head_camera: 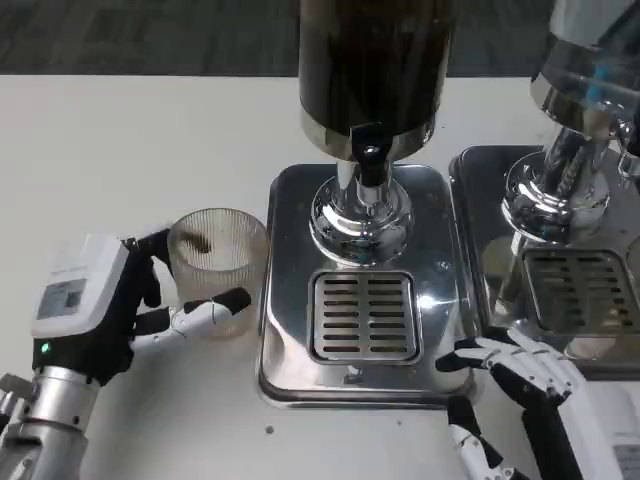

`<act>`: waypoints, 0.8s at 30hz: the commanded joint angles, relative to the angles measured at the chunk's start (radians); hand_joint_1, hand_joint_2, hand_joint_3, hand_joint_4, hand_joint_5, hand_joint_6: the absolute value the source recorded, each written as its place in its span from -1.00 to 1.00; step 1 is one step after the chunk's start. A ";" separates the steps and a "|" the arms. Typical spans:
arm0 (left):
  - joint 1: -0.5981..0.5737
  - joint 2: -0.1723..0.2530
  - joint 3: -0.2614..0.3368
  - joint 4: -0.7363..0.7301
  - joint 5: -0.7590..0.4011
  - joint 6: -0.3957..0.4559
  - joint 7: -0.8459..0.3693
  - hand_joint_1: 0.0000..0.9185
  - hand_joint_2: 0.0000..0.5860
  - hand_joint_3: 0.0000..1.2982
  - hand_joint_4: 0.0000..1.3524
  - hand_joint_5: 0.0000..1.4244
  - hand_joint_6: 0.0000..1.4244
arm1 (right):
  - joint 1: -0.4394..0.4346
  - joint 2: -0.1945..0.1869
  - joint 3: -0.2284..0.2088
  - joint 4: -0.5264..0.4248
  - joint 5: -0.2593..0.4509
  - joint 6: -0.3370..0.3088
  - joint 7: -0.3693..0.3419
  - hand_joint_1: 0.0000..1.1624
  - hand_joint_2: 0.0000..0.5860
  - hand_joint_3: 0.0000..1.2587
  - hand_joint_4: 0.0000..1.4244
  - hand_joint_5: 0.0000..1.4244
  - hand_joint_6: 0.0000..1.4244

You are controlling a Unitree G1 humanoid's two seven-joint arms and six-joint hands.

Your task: Grasp the cup under the faucet to collect the drink, then remove the cup.

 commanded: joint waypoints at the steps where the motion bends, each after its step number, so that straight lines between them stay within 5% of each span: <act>1: 0.004 0.003 0.015 -0.020 -0.011 -0.026 0.015 -0.61 -0.50 -0.08 0.10 0.45 0.74 | 0.009 0.003 -0.007 -0.001 0.013 -0.012 -0.003 -0.41 0.68 -0.22 -0.52 -0.69 -0.70; 24: 0.071 -0.051 0.058 -0.208 -0.058 -0.087 -0.079 -0.60 -0.48 -0.05 0.14 0.47 0.78 | 0.022 0.006 -0.008 -0.015 0.021 -0.012 0.003 -0.41 0.68 -0.22 -0.51 -0.69 -0.70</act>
